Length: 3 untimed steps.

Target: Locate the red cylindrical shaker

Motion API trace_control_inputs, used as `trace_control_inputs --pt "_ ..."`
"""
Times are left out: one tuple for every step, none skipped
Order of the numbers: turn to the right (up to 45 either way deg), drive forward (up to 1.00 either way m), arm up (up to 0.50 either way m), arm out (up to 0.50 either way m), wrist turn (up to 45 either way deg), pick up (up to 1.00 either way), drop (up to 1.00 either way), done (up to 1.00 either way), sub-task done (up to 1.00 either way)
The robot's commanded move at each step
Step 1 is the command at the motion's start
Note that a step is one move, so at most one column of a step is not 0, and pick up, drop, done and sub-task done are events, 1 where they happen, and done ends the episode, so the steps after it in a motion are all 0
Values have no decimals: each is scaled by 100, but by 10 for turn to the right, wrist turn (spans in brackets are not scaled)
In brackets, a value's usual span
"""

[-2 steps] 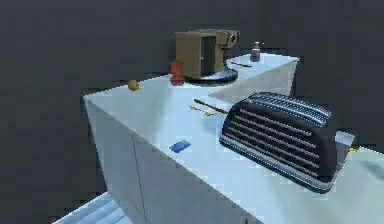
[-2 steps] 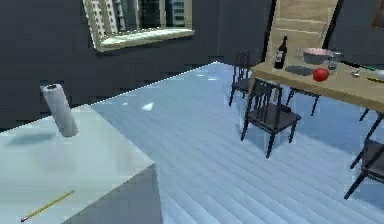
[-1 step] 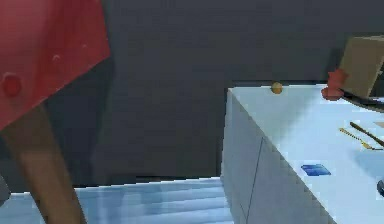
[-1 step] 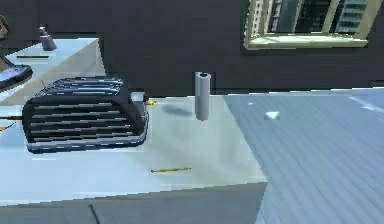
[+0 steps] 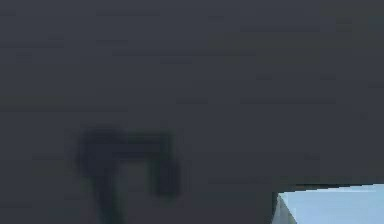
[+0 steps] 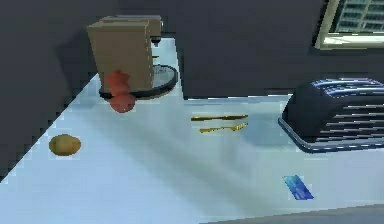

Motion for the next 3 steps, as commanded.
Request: trace_control_inputs --pt "-60 0 0 0 0 0 0 0 0" --pt "0 10 0 0 0 0 0 0 0" --pt "450 0 0 0 0 0 0 0 0"
